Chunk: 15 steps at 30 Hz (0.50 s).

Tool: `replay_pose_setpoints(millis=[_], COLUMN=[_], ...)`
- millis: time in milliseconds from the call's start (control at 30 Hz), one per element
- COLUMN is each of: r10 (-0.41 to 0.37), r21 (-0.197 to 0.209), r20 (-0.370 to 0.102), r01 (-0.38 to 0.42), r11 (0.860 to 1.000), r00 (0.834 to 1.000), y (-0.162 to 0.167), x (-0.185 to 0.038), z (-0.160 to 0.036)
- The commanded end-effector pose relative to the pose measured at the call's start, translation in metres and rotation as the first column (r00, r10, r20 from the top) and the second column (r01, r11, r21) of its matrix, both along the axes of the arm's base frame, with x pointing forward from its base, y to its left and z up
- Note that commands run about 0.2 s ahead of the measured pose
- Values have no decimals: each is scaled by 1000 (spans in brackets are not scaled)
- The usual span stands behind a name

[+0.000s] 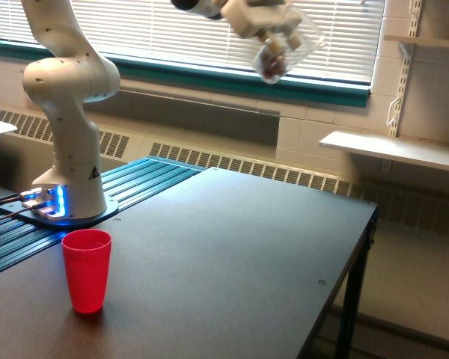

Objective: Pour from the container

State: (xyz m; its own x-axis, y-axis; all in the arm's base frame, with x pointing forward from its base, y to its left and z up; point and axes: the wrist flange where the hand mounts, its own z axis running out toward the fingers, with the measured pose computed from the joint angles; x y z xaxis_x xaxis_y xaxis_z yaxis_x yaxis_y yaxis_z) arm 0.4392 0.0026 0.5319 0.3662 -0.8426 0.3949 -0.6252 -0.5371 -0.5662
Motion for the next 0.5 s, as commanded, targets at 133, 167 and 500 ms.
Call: replay_pose_setpoints(millis=[133,167,500], r10=[-200,-219,-367], r21=[121,135,186], r20=[-135,-146,-264], r01=[217,239,420], r11=[969,962,888], r00=[970,965,892], y=[-44,-48,-81], x=[-44,-49,-113], z=[-58,-63,-117])
